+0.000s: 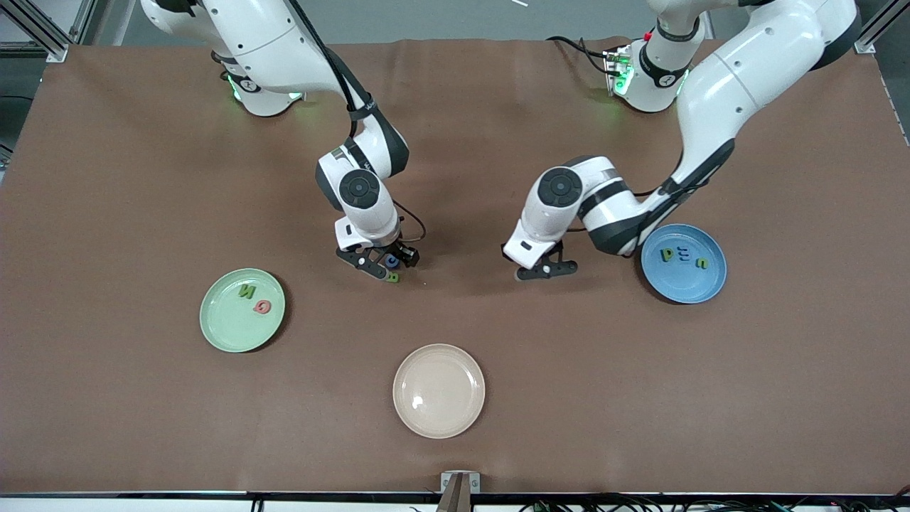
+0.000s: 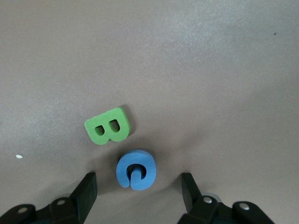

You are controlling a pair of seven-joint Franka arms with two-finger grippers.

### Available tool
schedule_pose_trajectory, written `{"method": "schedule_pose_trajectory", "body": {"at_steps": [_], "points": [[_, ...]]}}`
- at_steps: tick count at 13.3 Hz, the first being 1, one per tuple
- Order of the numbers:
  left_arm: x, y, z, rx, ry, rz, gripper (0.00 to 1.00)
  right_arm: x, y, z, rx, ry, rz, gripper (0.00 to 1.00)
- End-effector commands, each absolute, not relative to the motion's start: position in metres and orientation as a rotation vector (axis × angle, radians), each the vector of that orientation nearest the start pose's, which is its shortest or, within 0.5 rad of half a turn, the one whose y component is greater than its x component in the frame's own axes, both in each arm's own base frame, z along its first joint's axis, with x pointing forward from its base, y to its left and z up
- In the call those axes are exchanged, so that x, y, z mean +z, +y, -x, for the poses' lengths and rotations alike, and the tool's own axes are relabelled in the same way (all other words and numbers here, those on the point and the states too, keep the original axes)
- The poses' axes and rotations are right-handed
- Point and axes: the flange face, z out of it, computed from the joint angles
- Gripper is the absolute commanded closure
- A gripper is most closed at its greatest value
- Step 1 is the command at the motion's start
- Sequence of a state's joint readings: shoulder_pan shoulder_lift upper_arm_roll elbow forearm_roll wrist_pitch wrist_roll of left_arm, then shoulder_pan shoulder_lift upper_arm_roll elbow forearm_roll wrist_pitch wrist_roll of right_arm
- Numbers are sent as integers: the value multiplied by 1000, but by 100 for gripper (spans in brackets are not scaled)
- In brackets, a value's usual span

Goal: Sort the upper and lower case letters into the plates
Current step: 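Carry the x to the blue plate while the right gripper carries C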

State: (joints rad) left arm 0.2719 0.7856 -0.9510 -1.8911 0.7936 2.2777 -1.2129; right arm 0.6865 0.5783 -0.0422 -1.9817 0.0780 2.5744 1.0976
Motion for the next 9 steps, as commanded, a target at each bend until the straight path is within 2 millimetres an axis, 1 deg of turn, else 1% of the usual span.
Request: {"method": "schedule_pose_trajectory", "body": {"at_steps": [1, 2, 3, 4, 6, 8, 9], "points": [[261, -301, -544, -6, -208, 3191, 89, 178, 359, -487, 3, 798, 3013, 21], [266, -280, -553, -3, -205, 3192, 89, 178, 359, -487, 3, 798, 3013, 22], [266, -258, -561, 8, -200, 3182, 89, 177, 359, -486, 4, 798, 3014, 26], [261, -234, -566, 24, -186, 3178, 89, 177, 359, -486, 9, 805, 3014, 35], [255, -192, -576, 42, -161, 3175, 89, 176, 358, -486, 15, 815, 3014, 63], [246, -140, -582, 75, -90, 3170, 89, 177, 353, -490, 23, 834, 3014, 95], [243, -121, -583, 86, -73, 3170, 89, 177, 350, -491, 37, 845, 3020, 100]]}}
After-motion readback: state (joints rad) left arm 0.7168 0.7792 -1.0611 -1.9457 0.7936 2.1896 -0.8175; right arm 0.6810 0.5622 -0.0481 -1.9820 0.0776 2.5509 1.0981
